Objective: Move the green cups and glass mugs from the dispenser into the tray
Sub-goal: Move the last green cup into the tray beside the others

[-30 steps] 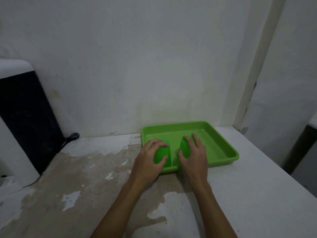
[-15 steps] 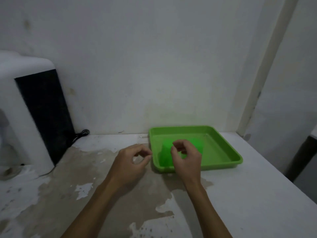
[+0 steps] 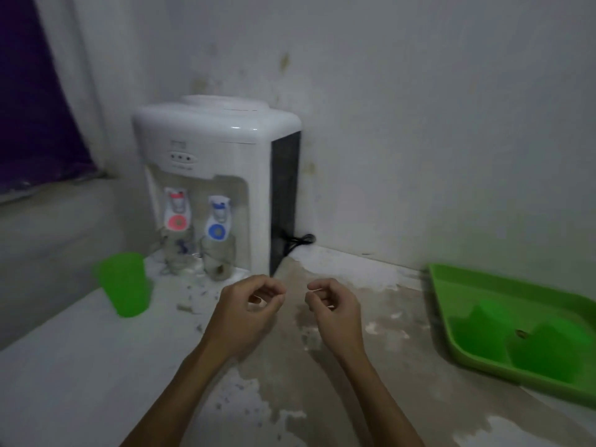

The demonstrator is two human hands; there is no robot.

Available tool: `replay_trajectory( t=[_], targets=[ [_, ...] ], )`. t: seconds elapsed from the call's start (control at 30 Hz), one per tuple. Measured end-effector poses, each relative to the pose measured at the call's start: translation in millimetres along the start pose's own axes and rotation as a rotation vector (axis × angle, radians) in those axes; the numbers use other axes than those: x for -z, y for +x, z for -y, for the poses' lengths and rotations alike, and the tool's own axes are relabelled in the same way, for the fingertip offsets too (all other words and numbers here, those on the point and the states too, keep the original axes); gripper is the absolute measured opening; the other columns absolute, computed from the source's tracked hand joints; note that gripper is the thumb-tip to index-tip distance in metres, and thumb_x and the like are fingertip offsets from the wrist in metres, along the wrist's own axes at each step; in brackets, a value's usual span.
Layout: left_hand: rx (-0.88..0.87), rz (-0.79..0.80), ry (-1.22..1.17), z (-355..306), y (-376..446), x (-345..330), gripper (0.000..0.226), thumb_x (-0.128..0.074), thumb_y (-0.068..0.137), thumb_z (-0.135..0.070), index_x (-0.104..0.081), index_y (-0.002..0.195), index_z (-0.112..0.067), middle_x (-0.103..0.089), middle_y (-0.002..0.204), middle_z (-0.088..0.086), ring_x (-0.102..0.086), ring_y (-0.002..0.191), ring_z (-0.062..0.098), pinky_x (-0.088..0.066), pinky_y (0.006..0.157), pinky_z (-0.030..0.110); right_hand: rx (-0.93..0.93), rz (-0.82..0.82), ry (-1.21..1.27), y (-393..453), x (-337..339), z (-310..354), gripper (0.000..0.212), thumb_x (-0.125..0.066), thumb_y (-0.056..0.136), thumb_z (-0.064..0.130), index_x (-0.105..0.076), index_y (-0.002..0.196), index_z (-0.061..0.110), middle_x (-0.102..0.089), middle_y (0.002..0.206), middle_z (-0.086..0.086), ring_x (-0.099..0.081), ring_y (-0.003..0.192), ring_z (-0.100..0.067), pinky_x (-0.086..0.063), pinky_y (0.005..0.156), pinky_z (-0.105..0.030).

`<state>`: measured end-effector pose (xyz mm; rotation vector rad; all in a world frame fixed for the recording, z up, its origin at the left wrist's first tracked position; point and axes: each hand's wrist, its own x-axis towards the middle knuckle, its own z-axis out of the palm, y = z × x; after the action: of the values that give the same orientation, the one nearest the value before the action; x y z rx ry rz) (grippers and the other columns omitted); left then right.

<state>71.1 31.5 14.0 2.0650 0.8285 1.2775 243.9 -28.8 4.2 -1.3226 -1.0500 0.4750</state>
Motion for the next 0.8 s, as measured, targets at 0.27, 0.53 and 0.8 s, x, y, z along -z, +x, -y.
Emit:
replay_trajectory(
  t=[0.27,0.53,0.8],
  targets=[
    [0.049,-0.330,0.168,40.4,-19.1,85.7,0.034,-0.078,0.081,-0.002,-0.067,0.085,-0.034,-0.065,0.083,-0.009,-0.064,0.074,0.012,-0.048,0.064,0.018,-0.105,0.128,0.092,-3.0,-105.9,-14.6,0.015,-0.063,0.085,0.002,-0.073,0.083,0.014,-0.059,0.063,-0.003,-0.053,0.058,-0.008,-0.047,0.055,-0.023],
    [0.275,-0.797,0.377,71.6,-28.7,131.2,0.059,-0.090,0.066,-0.007,-0.056,0.114,-0.011,-0.038,0.118,0.007,-0.045,0.111,0.027,-0.034,0.091,0.020,-0.140,0.194,0.089,-3.1,-178.5,-35.1,0.014,-0.065,0.084,0.003,-0.071,0.079,0.015,-0.055,0.056,0.012,-0.050,0.052,-0.006,-0.044,0.050,-0.024],
    [0.441,-0.696,0.227,109.3,-24.7,156.4,0.120,-0.093,0.068,-0.017,-0.015,0.158,-0.012,-0.022,0.161,0.016,-0.023,0.150,0.028,-0.022,0.118,0.035,-0.090,0.200,-0.052,-5.3,-197.5,-44.5,0.013,-0.062,0.077,0.020,-0.072,0.078,0.028,-0.063,0.058,0.012,-0.054,0.052,0.000,-0.044,0.051,-0.015]
  ],
)
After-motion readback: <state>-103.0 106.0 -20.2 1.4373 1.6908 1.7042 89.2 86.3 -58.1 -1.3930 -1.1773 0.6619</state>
